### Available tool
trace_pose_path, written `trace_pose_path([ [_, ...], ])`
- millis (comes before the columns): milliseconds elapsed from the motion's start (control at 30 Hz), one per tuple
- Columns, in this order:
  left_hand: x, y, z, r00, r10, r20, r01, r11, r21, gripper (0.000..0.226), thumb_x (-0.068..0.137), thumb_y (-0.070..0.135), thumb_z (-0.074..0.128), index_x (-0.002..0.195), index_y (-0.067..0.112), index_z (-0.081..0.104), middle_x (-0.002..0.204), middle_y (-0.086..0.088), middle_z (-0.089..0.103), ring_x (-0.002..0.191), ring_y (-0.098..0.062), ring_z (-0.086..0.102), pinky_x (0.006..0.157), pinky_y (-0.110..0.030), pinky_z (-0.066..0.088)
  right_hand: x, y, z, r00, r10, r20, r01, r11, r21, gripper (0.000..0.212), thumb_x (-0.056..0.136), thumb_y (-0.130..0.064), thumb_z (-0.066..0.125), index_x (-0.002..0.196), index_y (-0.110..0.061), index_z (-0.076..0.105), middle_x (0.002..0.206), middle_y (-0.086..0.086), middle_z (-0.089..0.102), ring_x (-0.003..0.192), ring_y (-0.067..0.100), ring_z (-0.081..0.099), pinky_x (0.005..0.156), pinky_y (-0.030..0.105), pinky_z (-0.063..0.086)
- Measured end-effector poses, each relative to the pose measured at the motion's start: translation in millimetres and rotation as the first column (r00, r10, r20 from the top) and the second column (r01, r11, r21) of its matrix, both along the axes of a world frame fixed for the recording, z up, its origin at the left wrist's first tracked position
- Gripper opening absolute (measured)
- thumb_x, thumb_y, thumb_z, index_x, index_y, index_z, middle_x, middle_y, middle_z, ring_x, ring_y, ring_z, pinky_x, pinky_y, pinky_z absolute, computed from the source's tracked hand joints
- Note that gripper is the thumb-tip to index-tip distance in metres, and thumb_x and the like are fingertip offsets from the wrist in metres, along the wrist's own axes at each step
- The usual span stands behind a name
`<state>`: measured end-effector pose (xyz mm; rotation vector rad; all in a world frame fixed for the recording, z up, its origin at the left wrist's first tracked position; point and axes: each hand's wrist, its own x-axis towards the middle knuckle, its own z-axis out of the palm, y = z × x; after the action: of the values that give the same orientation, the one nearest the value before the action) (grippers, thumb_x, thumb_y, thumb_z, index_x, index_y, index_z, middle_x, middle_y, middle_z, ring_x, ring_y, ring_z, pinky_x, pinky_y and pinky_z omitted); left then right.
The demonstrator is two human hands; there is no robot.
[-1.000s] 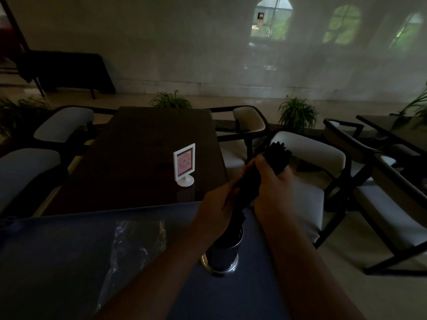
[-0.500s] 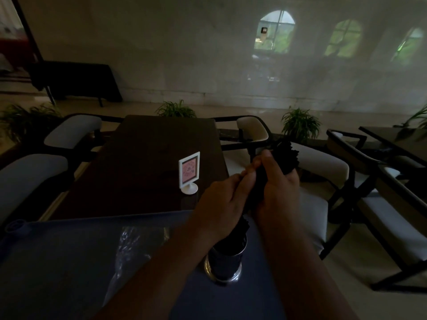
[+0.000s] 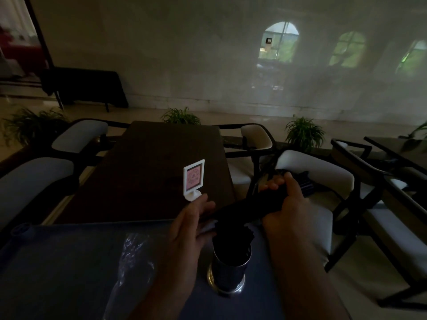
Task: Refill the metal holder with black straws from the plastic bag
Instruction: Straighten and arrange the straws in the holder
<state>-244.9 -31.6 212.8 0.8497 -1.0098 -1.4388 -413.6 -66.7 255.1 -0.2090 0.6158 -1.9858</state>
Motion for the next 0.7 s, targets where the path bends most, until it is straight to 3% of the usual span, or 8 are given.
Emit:
trace_pose_path([
  [100, -5, 4, 3, 0.996, 0.09, -0.017, -0.09, 0.996, 0.019, 0.048, 0.079, 0.053, 0.053, 0.116, 0.026, 0.067, 0.119, 0.002, 0.068, 0.115, -0.015, 0.063, 0.092, -0.037, 0.051, 9, 1, -6, 1.0, -0.022, 0.003, 0.022, 0.999, 0.027, 0.006, 0.091, -0.015, 0.059, 0.089, -0.016, 0.054, 0.065, -0.005, 0.056, 0.053, 0.007, 0.053, 0.05, 0.022, 0.05],
  [200, -6, 7, 2, 0.991, 0.128, 0.045, -0.128, 0.992, 0.001, 0.026, 0.098, 0.032, 0.047, 0.112, 0.024, 0.067, 0.112, 0.008, 0.071, 0.109, -0.009, 0.064, 0.093, -0.033, 0.051, 16, 5, -10, 0.999, -0.032, -0.014, 0.033, 0.998, 0.06, 0.007, 0.09, -0.018, 0.061, 0.086, -0.016, 0.056, 0.067, -0.004, 0.059, 0.055, 0.007, 0.056, 0.053, 0.023, 0.051],
  [300, -14, 9, -1, 0.979, 0.152, 0.135, -0.151, 0.988, -0.021, 0.022, 0.099, 0.015, 0.048, 0.109, 0.021, 0.067, 0.106, 0.022, 0.069, 0.103, 0.001, 0.065, 0.086, -0.023, 0.053, 21, 9, -14, 0.996, -0.081, -0.048, 0.083, 0.995, 0.057, 0.015, 0.09, -0.032, 0.062, 0.084, -0.018, 0.057, 0.066, -0.004, 0.059, 0.055, 0.007, 0.056, 0.055, 0.024, 0.051],
  [433, -28, 15, 4, 0.995, 0.101, 0.025, -0.103, 0.991, 0.089, 0.026, 0.088, 0.03, 0.055, 0.107, 0.017, 0.067, 0.11, -0.003, 0.07, 0.096, -0.011, 0.071, 0.082, -0.035, 0.057, 22, 10, -16, 0.984, -0.138, -0.111, 0.146, 0.987, 0.063, 0.025, 0.09, -0.038, 0.062, 0.076, -0.018, 0.056, 0.063, -0.004, 0.054, 0.054, 0.007, 0.052, 0.058, 0.027, 0.048],
  [567, -27, 15, 5, 0.984, 0.151, 0.1, -0.158, 0.985, 0.063, 0.017, 0.088, 0.022, 0.062, 0.101, 0.031, 0.069, 0.106, 0.002, 0.073, 0.094, -0.008, 0.071, 0.086, -0.037, 0.057, 28, 14, -21, 0.996, -0.053, -0.07, 0.06, 0.993, 0.097, 0.011, 0.089, -0.019, 0.063, 0.083, -0.014, 0.055, 0.064, -0.004, 0.055, 0.055, 0.006, 0.053, 0.061, 0.027, 0.049],
  [600, -25, 13, 6, 0.984, 0.158, 0.08, -0.163, 0.985, 0.062, 0.022, 0.086, 0.019, 0.064, 0.105, 0.031, 0.068, 0.108, 0.002, 0.072, 0.099, -0.011, 0.07, 0.089, -0.039, 0.056, 30, 15, -20, 0.999, -0.034, -0.033, 0.037, 0.994, 0.107, 0.011, 0.089, -0.016, 0.062, 0.08, -0.015, 0.055, 0.063, -0.004, 0.055, 0.053, 0.006, 0.053, 0.06, 0.027, 0.049],
  [633, -23, 12, 8, 0.986, 0.165, -0.03, -0.161, 0.981, 0.107, 0.029, 0.083, 0.016, 0.065, 0.11, 0.026, 0.065, 0.11, -0.001, 0.072, 0.104, -0.016, 0.069, 0.09, -0.041, 0.056, 32, 15, -19, 1.0, -0.019, 0.01, 0.018, 0.994, 0.112, 0.014, 0.089, -0.015, 0.061, 0.078, -0.015, 0.054, 0.061, -0.004, 0.055, 0.051, 0.006, 0.053, 0.059, 0.027, 0.049],
  [700, -21, 10, 16, 0.904, 0.18, -0.388, -0.094, 0.968, 0.231, 0.043, 0.075, 0.011, 0.065, 0.118, 0.011, 0.056, 0.119, -0.015, 0.067, 0.11, -0.028, 0.067, 0.088, -0.04, 0.057, 34, 15, -16, 0.993, -0.001, 0.118, -0.014, 0.992, 0.124, 0.018, 0.091, -0.016, 0.06, 0.074, -0.015, 0.054, 0.058, -0.004, 0.055, 0.048, 0.006, 0.053, 0.053, 0.024, 0.05],
])
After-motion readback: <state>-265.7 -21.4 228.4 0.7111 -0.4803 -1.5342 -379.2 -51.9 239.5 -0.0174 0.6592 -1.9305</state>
